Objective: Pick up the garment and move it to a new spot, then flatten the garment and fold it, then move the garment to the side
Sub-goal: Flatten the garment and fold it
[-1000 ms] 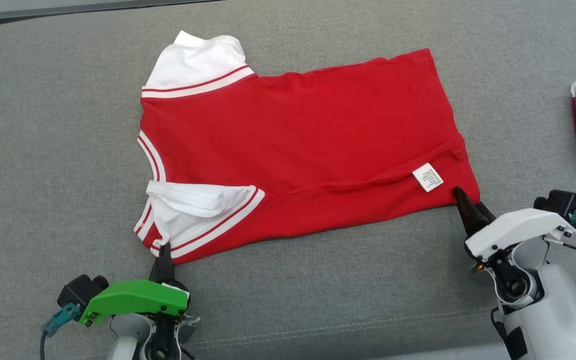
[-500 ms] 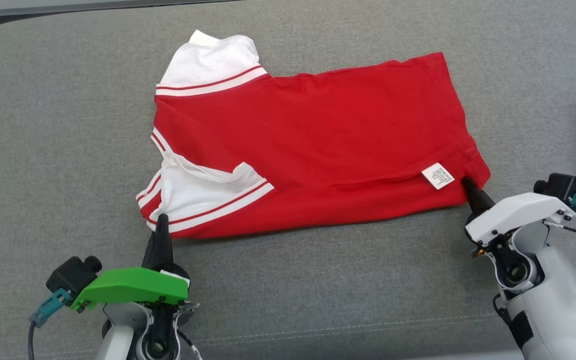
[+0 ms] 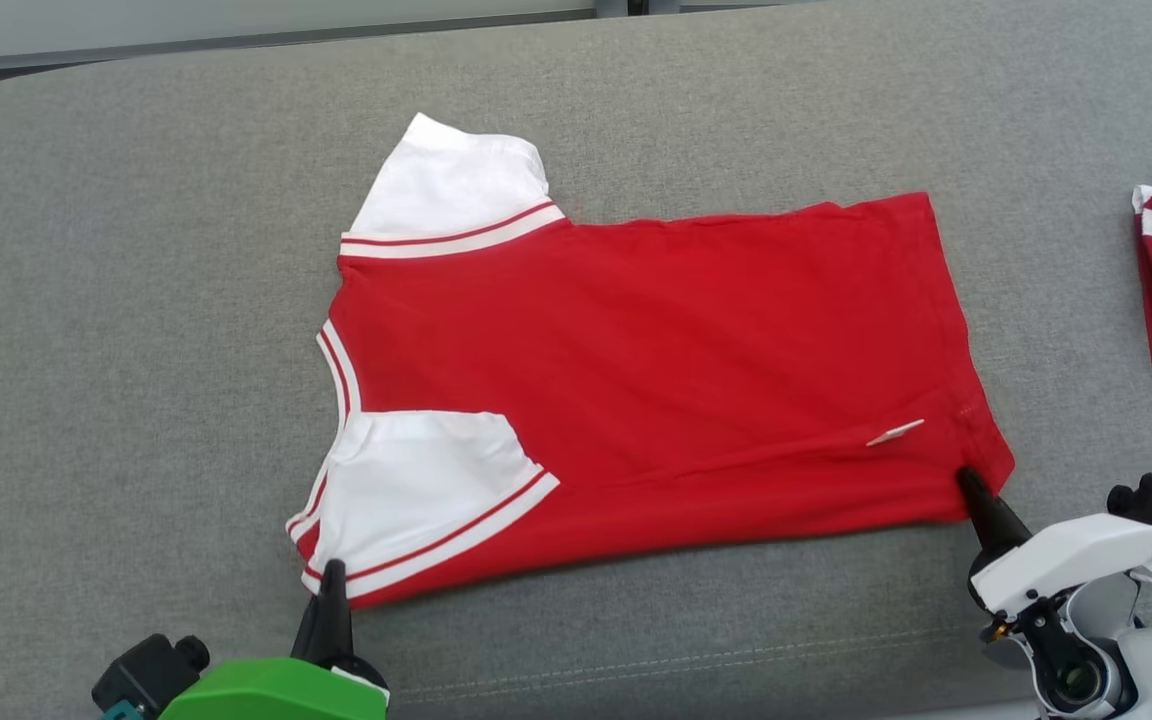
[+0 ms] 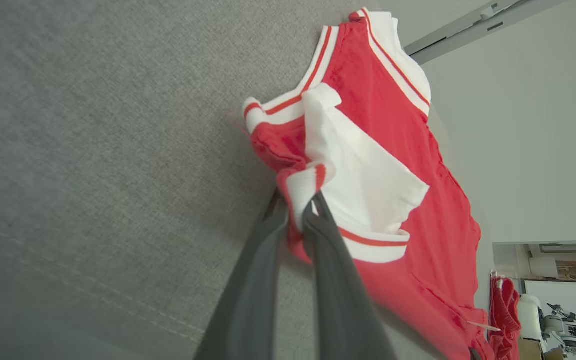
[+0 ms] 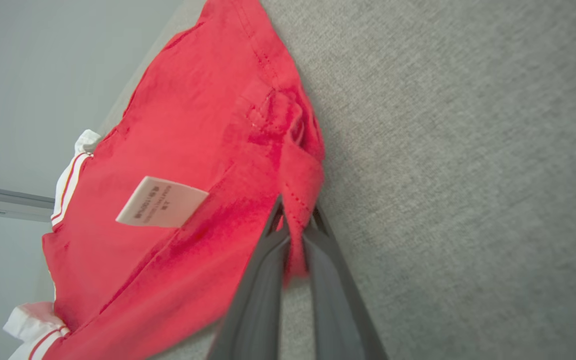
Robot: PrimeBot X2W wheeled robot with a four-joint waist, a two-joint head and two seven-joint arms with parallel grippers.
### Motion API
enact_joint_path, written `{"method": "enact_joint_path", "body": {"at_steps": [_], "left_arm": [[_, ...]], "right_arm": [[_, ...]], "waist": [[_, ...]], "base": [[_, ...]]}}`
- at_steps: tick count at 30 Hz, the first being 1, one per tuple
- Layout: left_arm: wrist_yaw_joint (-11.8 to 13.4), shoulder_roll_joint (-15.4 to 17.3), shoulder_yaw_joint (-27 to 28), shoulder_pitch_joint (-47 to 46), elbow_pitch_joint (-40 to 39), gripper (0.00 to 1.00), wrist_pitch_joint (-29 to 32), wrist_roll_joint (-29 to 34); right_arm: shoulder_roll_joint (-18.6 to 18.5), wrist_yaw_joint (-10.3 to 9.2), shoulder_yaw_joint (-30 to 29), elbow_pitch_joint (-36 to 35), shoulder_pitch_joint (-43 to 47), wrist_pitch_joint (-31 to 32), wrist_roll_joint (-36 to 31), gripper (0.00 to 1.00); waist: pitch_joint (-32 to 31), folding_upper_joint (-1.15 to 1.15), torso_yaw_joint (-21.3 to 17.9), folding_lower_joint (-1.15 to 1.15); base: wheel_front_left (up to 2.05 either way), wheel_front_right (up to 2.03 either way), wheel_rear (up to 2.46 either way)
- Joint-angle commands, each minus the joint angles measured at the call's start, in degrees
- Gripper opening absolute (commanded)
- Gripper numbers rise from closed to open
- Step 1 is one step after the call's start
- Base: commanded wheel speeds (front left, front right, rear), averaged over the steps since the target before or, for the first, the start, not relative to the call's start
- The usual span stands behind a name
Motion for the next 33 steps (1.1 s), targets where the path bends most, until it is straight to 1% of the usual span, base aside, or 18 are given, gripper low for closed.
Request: {"method": "enact_joint_path", "body": {"at_steps": [1, 4, 6, 7, 8, 9, 10, 13, 14, 19, 22, 25, 28, 31, 33], "left_arm": [[1.0, 0.3, -0.1, 1.3, -0.9, 0.00, 0.4, 0.3], [2.0, 0.6, -0.9, 1.6, -1.1, 0.00, 1.0, 1.1], [2.5, 0.8, -1.5, 0.3, 0.2, 0.45, 1.3, 1.7], [2.7, 0.9, -1.9, -0.3, 0.8, 0.89, 1.6, 2.1], [2.8, 1.0, -2.5, -0.9, 1.4, 1.00, 2.0, 2.4], [2.9, 1.1, -2.8, -1.4, 1.7, 1.00, 2.1, 2.8], [3.0, 1.4, -3.0, -1.8, 1.9, 1.00, 2.2, 3.2], [3.2, 2.8, -3.1, -2.3, 1.5, 1.00, 2.0, 4.7], [3.5, 4.3, -3.0, -2.2, 1.1, 1.00, 1.8, 5.9], [4.2, 9.1, -2.2, -3.3, -0.3, 1.00, 1.9, 9.3], [3.7, 12.1, -3.0, -5.9, -1.0, 1.00, 3.0, 11.9], [2.0, 15.0, -4.9, -10.6, -1.1, 1.00, 5.1, 14.4], [0.0, 17.0, -7.1, -16.8, 0.5, 1.00, 7.8, 16.9], [-2.1, 17.7, -9.3, -24.1, 3.5, 1.00, 10.4, 19.1], [-3.3, 17.1, -10.2, -28.8, 6.2, 1.00, 12.0, 19.6]], "right_arm": [[0.3, -0.07, -0.7, -1.0, 1.2, 0.4, -0.4, 0.00], [1.1, -0.07, -1.4, -1.4, 2.0, 0.9, -1.1, 0.00], [1.9, -0.07, -1.8, -0.4, 1.3, 1.3, -1.6, 0.00], [2.2, -0.07, -2.0, 0.3, 0.9, 1.4, -2.0, 0.16], [2.4, -0.07, -2.2, 1.0, 0.5, 1.4, -2.5, 0.33], [2.6, -0.07, -2.6, 1.6, 0.2, 1.1, -3.1, 0.89], [2.7, -0.05, -2.8, 1.9, 0.0, 1.0, -3.5, 1.00], [2.6, -0.05, -3.6, 1.9, 0.8, 0.9, -4.3, 1.00], [1.9, -0.05, -4.2, 1.5, 2.0, 0.7, -5.0, 1.00], [0.8, -0.03, -6.0, -1.4, 3.8, 1.3, -7.0, 1.00], [0.0, -0.03, -6.8, -4.3, 4.2, 2.1, -9.0, 1.00], [-0.6, -0.04, -6.8, -7.9, 3.5, 3.4, -10.5, 1.00], [-1.0, -0.04, -5.9, -11.7, 2.3, 4.9, -10.8, 1.00], [-1.4, -0.03, -4.2, -14.8, 1.3, 6.3, -10.4, 1.00], [-1.6, -0.04, -3.2, -16.3, 0.5, 7.1, -10.0, 1.00]], "waist": [[-0.1, 0.00, -0.3, 0.00], [-0.2, 0.00, -0.7, 0.00], [-0.3, 0.00, -0.9, 0.00], [-0.5, 0.00, -0.9, 0.00], [-0.6, 0.00, -0.9, 0.00], [-0.7, 0.00, -1.0, 0.00], [-0.8, 0.00, -1.0, 0.00], [-1.1, 0.00, -0.9, 0.00], [-1.3, 0.00, -1.0, 0.00], [-1.7, 0.00, -1.4, 0.00], [-1.8, 0.00, -1.8, 0.00], [-1.4, 0.00, -2.4, 0.00], [-0.4, 0.00, -3.3, 0.00], [1.2, 0.00, -4.4, 0.00], [2.6, 0.00, -5.3, 0.00]], "base": [[0.00, 0.00, 0.00], [0.00, 0.00, 0.00], [0.00, 0.00, 0.00], [0.00, 0.00, 0.00], [0.00, 0.00, 0.00], [0.00, 0.00, 0.00], [0.00, 0.00, 0.00], [0.00, 0.00, 0.00], [0.00, 0.00, 0.00], [0.00, 0.00, 0.00], [0.00, 0.00, 0.00], [0.00, 0.00, 0.00], [0.00, 0.00, 0.00], [0.00, 0.00, 0.00], [0.00, 0.00, 0.00]]}}
